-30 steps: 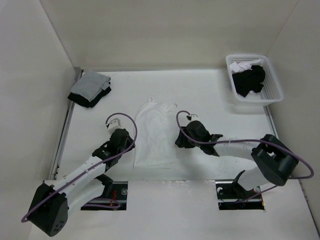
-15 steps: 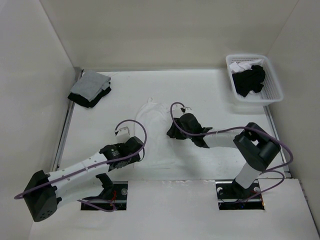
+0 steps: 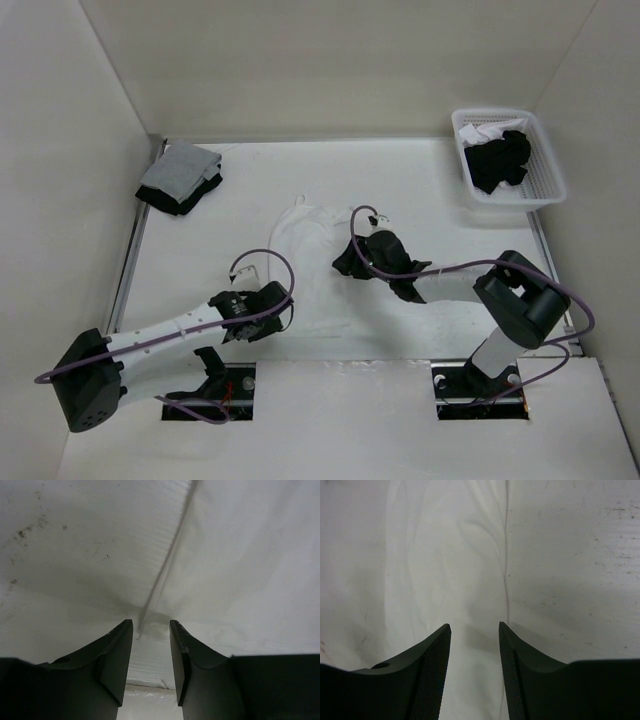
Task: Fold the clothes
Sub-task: Flatten the tank top out
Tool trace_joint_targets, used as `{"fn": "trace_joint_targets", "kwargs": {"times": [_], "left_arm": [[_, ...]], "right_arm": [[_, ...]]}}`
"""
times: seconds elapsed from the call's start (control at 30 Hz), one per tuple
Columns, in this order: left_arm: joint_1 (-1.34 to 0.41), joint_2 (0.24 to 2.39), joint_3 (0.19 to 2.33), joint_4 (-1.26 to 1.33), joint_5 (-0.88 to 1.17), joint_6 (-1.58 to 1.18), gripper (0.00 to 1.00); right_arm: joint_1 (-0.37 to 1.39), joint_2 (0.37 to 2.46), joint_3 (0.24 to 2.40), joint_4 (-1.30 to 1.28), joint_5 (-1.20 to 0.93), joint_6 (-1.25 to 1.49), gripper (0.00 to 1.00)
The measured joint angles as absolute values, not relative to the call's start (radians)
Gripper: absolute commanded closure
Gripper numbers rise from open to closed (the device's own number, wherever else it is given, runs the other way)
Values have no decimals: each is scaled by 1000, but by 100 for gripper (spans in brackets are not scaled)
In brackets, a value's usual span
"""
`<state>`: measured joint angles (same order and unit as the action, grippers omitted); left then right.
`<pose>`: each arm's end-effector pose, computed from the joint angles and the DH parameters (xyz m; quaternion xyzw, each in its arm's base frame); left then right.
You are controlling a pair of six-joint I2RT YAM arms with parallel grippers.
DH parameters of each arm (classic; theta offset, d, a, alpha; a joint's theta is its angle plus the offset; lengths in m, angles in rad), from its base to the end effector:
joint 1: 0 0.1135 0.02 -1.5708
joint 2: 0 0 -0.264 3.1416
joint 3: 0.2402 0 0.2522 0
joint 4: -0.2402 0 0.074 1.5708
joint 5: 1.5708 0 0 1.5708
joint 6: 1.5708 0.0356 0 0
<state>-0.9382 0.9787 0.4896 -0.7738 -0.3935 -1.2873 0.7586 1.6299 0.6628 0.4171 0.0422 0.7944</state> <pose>0.0994 -0.1125 0.1686 -0.1978 0.9492 -0.0495 0.2398 0.2314 0.2173 0.1522 0.0259 0.8720 0.3291 0.3613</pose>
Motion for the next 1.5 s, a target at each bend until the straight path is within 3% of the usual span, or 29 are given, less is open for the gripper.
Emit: {"fn": "trace_joint_targets", "kwargs": {"times": [0.13,0.47,0.8,1.1,1.2,1.23,1.3,1.33,1.5], "left_arm": [[-938,1003,459,-738,-376,-1294,71],[-928,1002,442,-667,-364,-1290,97],[-920,844,563,-633,-395,-1173,98],[-813,718,712,-604,-473,-987,98],[-771,692,712,-605,-479,-944,98],[-759,684,712,-605,-479,-934,98],[-741,670,712,-588,-482,-907,98],[-741,670,712,-577,-482,-900,98],[-779,731,757,-473,-471,-836,98]], "right_arm": [[752,1633,662,451,35,811,51],[734,1648,656,507,17,839,51],[673,1737,665,537,-10,893,54],[645,1867,788,586,-32,1003,48],[642,1927,860,586,-38,1028,63],[642,1946,883,585,-41,1037,79],[642,1982,923,583,-45,1053,91],[642,1995,940,585,-46,1067,95],[642,1944,897,609,-22,1075,96]]}}
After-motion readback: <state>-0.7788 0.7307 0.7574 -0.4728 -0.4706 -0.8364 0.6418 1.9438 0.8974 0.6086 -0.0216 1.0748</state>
